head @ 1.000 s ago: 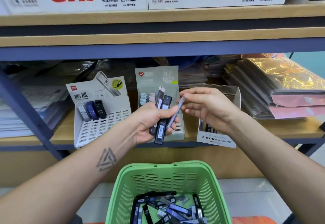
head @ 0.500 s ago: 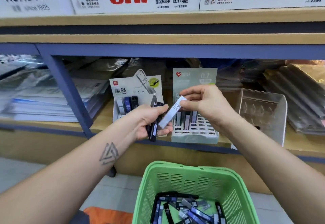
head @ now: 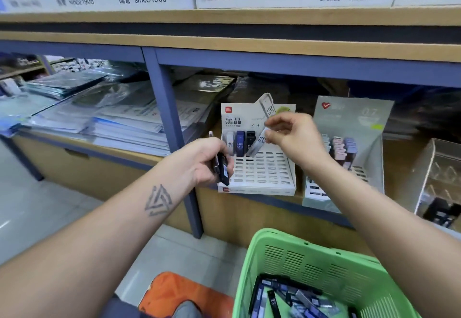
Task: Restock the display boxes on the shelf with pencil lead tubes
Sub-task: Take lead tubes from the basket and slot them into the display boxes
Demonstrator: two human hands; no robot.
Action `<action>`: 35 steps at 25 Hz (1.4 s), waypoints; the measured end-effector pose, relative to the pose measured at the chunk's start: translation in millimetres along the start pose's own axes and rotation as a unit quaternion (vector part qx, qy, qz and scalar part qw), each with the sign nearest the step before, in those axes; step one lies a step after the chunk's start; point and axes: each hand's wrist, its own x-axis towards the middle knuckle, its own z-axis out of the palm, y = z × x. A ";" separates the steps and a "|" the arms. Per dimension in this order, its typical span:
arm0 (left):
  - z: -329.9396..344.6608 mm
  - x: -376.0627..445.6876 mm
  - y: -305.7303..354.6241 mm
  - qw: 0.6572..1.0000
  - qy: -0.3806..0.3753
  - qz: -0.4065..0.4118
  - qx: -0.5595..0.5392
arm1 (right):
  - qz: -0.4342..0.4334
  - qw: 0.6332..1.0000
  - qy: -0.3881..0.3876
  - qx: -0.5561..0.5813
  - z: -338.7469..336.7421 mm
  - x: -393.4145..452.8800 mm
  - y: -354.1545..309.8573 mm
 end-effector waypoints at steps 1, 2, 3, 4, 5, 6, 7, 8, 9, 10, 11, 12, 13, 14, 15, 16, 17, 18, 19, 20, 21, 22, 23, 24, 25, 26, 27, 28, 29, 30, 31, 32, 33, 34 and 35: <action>-6.9 -0.4 3.1 1.000 0.004 0.008 -0.013 | -0.019 0.999 -0.007 -0.030 11.4 5.6 -1.1; -12.4 -0.4 5.9 1.000 0.009 0.016 -0.023 | -0.033 0.998 -0.016 -0.056 22.2 10.3 -2.3; -17.0 -0.4 8.1 0.999 0.012 0.021 -0.036 | -0.046 0.996 -0.023 -0.079 33.1 14.7 -2.4; -20.8 1.1 9.3 0.998 0.012 0.023 -0.050 | -0.059 0.993 -0.027 -0.100 42.2 18.6 -1.4; -23.6 1.1 9.7 0.998 0.010 0.019 -0.063 | -0.070 0.990 -0.030 -0.117 49.8 21.7 -0.2; -27.8 1.8 9.9 0.997 0.008 0.015 -0.071 | -0.076 0.989 -0.032 -0.126 57.3 24.0 0.7; -31.6 2.7 9.9 0.997 0.008 0.011 -0.071 | -0.078 0.988 -0.033 -0.131 63.8 25.9 2.2; -35.4 4.2 10.7 0.998 0.011 0.011 -0.064 | -0.078 0.987 -0.031 -0.134 68.9 27.0 3.6; -39.0 4.3 11.7 0.999 0.016 0.011 -0.049 | -0.075 0.987 -0.031 -0.136 73.4 27.9 5.5; -42.3 5.4 12.4 0.999 0.024 0.012 -0.031 | -0.075 0.988 -0.030 -0.135 76.2 28.3 6.8; -44.5 5.5 13.4 0.999 0.030 0.012 -0.014 | -0.073 0.988 -0.030 -0.136 78.2 29.1 8.5; -45.8 5.4 13.9 0.999 0.035 0.009 0.000 | -0.071 0.988 -0.029 -0.135 79.0 29.6 9.8; -45.9 4.8 13.8 0.999 0.039 0.002 0.009 | -0.069 0.989 -0.030 -0.131 79.6 29.8 10.4; -46.2 4.9 13.5 0.999 0.041 -0.003 0.011 | -0.067 0.989 -0.032 -0.126 80.9 29.8 10.6; -45.5 4.6 12.9 0.999 0.043 -0.005 0.003 | -0.066 0.990 -0.038 -0.122 81.7 29.7 10.7; -44.9 5.1 12.2 0.999 0.042 -0.003 -0.014 | -0.067 0.989 -0.048 -0.121 82.9 29.8 10.5; -43.5 4.4 12.1 0.999 0.039 -0.001 -0.034 | -0.070 0.988 -0.061 -0.126 83.9 30.3 10.1; -42.1 3.9 12.3 0.998 0.033 0.003 -0.049 | -0.073 0.986 -0.072 -0.134 84.8 30.4 9.3; -40.6 2.9 12.7 0.998 0.028 0.009 -0.057 | -0.076 0.984 -0.076 -0.143 86.1 30.9 8.7; -39.7 2.6 12.9 0.998 0.024 0.017 -0.060 | -0.081 0.982 -0.073 -0.156 87.2 32.3 8.1; -39.5 2.3 12.9 0.998 0.021 0.026 -0.060 | -0.094 0.977 -0.062 -0.180 88.3 34.4 7.7; -39.8 3.1 12.7 0.998 0.019 0.032 -0.059 | -0.117 0.968 -0.051 -0.215 89.3 37.0 6.9; -40.3 3.0 12.3 0.997 0.016 0.036 -0.059 | -0.141 0.955 -0.046 -0.257 91.1 38.6 5.6; -40.6 3.3 11.8 0.997 0.012 0.039 -0.058 | -0.162 0.940 -0.047 -0.297 93.1 39.9 4.3; -40.6 3.1 11.0 0.997 0.008 0.042 -0.057 | -0.176 0.925 -0.054 -0.332 94.4 40.9 3.1; -40.7 3.3 10.5 0.997 0.006 0.045 -0.054 | -0.182 0.914 -0.063 -0.358 95.5 42.3 2.3; -40.5 3.4 10.3 0.997 0.005 0.048 -0.051 | -0.178 0.906 -0.075 -0.375 96.1 43.5 2.2; -40.3 4.1 10.1 0.997 0.005 0.051 -0.050 | -0.166 0.904 -0.084 -0.384 97.0 43.8 1.9; -40.1 4.7 10.1 0.997 0.005 0.052 -0.049 | -0.152 0.904 -0.088 -0.391 98.0 43.0 2.2; -40.2 5.7 10.5 0.997 0.006 0.053 -0.049 | -0.147 0.901 -0.087 -0.399 98.8 42.1 2.4; -40.4 5.9 10.4 0.997 0.007 0.054 -0.050 | -0.149 0.896 -0.084 -0.410 99.4 41.6 3.5; -41.1 6.2 10.0 0.997 0.006 0.054 -0.051 | -0.152 0.889 -0.084 -0.423 100.0 41.0 4.2; -41.5 6.1 9.2 0.997 0.004 0.054 -0.051 | -0.156 0.886 -0.086 -0.428 100.1 39.2 3.8; -41.2 6.3 8.3 0.997 -0.001 0.054 -0.049 | -0.155 0.889 -0.087 -0.422 99.4 37.7 3.0; -40.9 6.4 7.3 0.997 -0.007 0.055 -0.046 | -0.152 0.902 -0.081 -0.395 97.9 34.7 0.2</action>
